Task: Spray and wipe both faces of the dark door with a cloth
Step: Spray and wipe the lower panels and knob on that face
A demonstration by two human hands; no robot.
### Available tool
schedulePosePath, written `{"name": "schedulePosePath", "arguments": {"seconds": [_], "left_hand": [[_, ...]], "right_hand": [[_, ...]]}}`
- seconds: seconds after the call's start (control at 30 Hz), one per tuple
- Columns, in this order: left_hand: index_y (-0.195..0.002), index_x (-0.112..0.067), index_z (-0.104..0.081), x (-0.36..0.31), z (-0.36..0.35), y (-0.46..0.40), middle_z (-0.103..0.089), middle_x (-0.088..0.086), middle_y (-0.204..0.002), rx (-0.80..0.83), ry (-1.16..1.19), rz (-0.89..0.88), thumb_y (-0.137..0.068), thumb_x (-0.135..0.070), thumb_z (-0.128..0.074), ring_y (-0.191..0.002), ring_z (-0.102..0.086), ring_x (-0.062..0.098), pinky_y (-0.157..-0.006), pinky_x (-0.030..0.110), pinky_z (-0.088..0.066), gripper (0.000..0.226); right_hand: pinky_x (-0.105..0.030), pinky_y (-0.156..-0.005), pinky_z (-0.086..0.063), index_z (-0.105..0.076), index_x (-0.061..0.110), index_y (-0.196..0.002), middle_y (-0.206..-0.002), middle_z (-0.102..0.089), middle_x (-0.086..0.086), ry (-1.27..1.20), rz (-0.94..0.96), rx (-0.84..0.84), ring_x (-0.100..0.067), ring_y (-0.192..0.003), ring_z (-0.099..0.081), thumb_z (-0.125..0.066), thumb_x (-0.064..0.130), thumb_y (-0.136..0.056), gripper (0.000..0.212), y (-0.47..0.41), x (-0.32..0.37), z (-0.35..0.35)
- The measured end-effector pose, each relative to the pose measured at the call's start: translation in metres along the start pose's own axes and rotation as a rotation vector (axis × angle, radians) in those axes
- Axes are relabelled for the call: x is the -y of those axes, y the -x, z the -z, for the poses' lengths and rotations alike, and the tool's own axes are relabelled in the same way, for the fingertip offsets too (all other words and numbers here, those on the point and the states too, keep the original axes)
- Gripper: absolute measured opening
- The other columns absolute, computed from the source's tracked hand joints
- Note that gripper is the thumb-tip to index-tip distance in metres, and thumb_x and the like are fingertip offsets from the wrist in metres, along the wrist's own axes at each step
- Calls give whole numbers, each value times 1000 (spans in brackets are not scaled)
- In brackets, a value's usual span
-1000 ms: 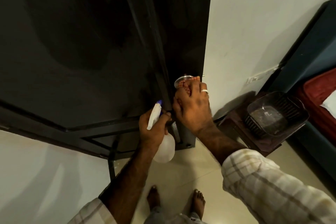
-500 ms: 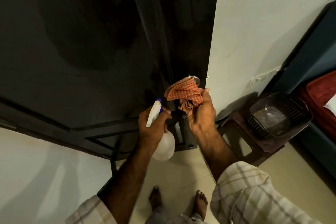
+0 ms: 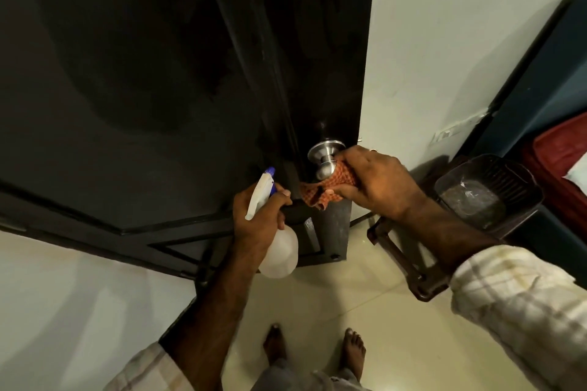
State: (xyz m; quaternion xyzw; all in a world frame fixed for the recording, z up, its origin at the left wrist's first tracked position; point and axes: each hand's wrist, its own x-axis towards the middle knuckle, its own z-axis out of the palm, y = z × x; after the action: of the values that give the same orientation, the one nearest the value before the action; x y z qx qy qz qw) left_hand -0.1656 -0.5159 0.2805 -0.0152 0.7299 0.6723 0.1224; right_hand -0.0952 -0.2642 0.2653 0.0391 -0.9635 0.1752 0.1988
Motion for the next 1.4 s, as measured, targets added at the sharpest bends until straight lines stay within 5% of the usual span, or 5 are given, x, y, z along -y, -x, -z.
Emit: {"name": "schedulePosePath", "arguments": {"seconds": [0.23,0.4,0.63,1.07,1.4], "left_hand": [[-120,-5,-61,0,-15,4,-75,13,-84,24,33,17,-91,-7,-78,-48,-52,14,-47,24,-48,33],[-123,-6,-60,-3,-19,0,-75,15,-87,17,29,17,-91,-9,-79,-47,-53,14,-47,24,-48,37],[-115,4,-63,-6,-15,-6,-74,10,-80,31,29,-2,-92,-4,-77,-45,-50,15,-46,26,-46,29],[-116,-5,-62,-11,-16,-12,-67,14,-80,-29,6,-5,-89,-7,-81,-45,-52,14,-47,25,-48,33],[-101,13,-66,-17,-11,-14,-71,17,-79,51,-51,-111,-94,-1,-73,-44,-51,18,-45,25,-45,17]], "right_hand": [[-35,-64,-62,-60,13,-125,-98,-75,-7,151,-185,-159,-23,-73,-71,-41,83,-98,78,-8,25,-20],[-28,-59,-52,-65,12,-113,-87,-70,-5,-77,-213,-298,-12,-67,-58,-49,53,-111,44,-18,25,-21],[-37,-77,-62,-51,17,-131,-113,-69,-3,-289,-197,-29,-19,-90,-69,-64,66,-94,63,-7,4,-21],[-27,-65,-57,-63,11,-115,-95,-71,-2,-294,-87,-171,-13,-78,-66,-41,54,-109,49,-16,1,-17],[-34,-70,-63,-56,17,-124,-99,-75,4,-304,-166,-167,-15,-81,-73,-65,76,-90,69,-2,6,-27]]}}
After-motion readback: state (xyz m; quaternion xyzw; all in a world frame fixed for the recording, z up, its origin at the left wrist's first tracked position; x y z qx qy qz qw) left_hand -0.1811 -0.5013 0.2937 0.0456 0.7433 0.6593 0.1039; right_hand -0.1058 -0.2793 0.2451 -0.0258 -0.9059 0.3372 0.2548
